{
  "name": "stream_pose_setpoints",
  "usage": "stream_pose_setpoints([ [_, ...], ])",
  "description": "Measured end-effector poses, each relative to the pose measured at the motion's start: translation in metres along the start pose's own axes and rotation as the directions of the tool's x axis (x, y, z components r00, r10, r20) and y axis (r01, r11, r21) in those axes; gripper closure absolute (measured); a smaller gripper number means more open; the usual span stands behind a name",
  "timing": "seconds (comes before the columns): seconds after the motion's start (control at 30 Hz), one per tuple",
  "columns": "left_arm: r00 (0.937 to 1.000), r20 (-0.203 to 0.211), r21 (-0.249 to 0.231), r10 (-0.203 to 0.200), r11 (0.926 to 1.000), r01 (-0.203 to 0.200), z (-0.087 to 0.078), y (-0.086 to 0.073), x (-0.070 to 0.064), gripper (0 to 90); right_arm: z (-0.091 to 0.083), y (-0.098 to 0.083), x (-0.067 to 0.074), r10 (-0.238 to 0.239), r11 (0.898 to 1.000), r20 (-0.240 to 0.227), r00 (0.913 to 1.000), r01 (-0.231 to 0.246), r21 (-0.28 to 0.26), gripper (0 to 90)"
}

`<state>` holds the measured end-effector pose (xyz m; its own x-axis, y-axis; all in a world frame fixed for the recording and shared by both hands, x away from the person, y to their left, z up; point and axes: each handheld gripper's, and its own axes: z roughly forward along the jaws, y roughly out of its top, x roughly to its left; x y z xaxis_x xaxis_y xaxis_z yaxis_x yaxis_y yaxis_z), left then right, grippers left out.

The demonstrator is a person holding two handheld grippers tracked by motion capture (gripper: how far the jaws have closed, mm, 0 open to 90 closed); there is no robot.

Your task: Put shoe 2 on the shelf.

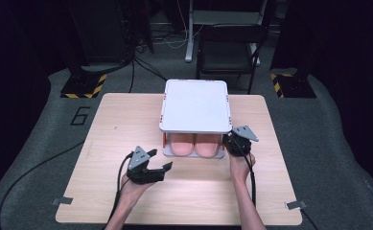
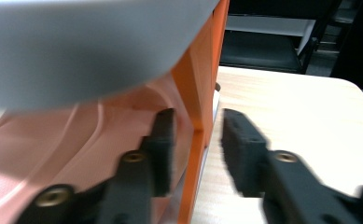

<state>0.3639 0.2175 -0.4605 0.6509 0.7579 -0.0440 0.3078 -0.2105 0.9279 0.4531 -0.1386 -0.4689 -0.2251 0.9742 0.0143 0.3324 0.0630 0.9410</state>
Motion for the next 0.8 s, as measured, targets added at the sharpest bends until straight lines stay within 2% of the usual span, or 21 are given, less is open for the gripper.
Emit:
stream_pose_setpoints([
  [0.07, 0.9996, -0.027, -0.008, 0.006, 0.9999, -0.006, -0.012, -0.001, 0.013, 20.9, -0.008, -0.001, -0.001, -0.002, 1.000, -0.018, 0.9998, 0.002, -0.008, 41.0],
  [0.13, 0.9987, -0.052, -0.011, -0.004, 0.9999, 0.003, -0.024, -0.002, 0.024, 21.0, -0.016, -0.002, -0.005, 0.012, 1.000, -0.008, 0.9999, -0.013, -0.018, 23.9],
  [0.2, 0.9965, -0.081, -0.035, -0.020, 0.9992, 0.017, -0.033, -0.004, 0.034, 21.0, -0.024, -0.003, -0.008, 0.042, 0.999, -0.005, 0.9991, -0.042, -0.016, 13.0],
  [0.3, 0.9917, -0.127, -0.051, -0.021, 0.9986, 0.014, -0.045, -0.009, 0.048, 20.2, -0.039, -0.008, -0.013, 0.037, 0.999, 0.032, 0.9988, -0.035, -0.034, 12.4],
  [0.33, 0.9896, -0.142, -0.057, -0.027, 0.9982, 0.019, -0.049, -0.011, 0.053, 19.9, -0.044, -0.009, -0.014, 0.032, 0.999, 0.033, 0.9990, -0.031, -0.023, 9.9],
  [0.4, 0.9862, -0.158, -0.066, -0.051, 0.9970, 0.041, -0.056, -0.015, 0.062, 19.0, -0.054, -0.014, -0.016, 0.022, 1.000, 0.012, 0.9997, -0.022, -0.015, 8.2],
  [0.47, 0.9816, -0.178, -0.090, -0.069, 0.9945, 0.054, -0.062, -0.018, 0.070, 18.7, -0.062, -0.020, -0.020, 0.018, 1.000, -0.035, 0.9992, -0.019, -0.010, 8.1],
  [0.57, 0.9764, -0.199, -0.098, -0.083, 0.9931, 0.064, -0.071, -0.021, 0.081, 18.7, -0.069, -0.027, -0.024, 0.005, 1.000, -0.062, 0.9981, -0.005, -0.005, 7.8],
  [0.67, 0.9697, -0.219, -0.110, -0.108, 0.9902, 0.086, -0.076, -0.024, 0.088, 18.7, -0.077, -0.033, -0.029, 0.011, 1.000, -0.088, 0.9960, -0.012, -0.007, 8.5],
  [0.77, 0.9657, -0.230, -0.118, -0.121, 0.9884, 0.096, -0.078, -0.026, 0.093, 18.7, -0.082, -0.038, -0.034, -0.009, 1.000, -0.078, 0.9969, 0.009, -0.011, 9.5],
  [0.8, 0.9659, -0.229, -0.114, -0.122, 0.9887, 0.098, -0.079, -0.026, 0.094, 18.7, -0.083, -0.039, -0.035, 0.004, 1.000, -0.080, 0.9968, -0.005, -0.017, 9.5],
])
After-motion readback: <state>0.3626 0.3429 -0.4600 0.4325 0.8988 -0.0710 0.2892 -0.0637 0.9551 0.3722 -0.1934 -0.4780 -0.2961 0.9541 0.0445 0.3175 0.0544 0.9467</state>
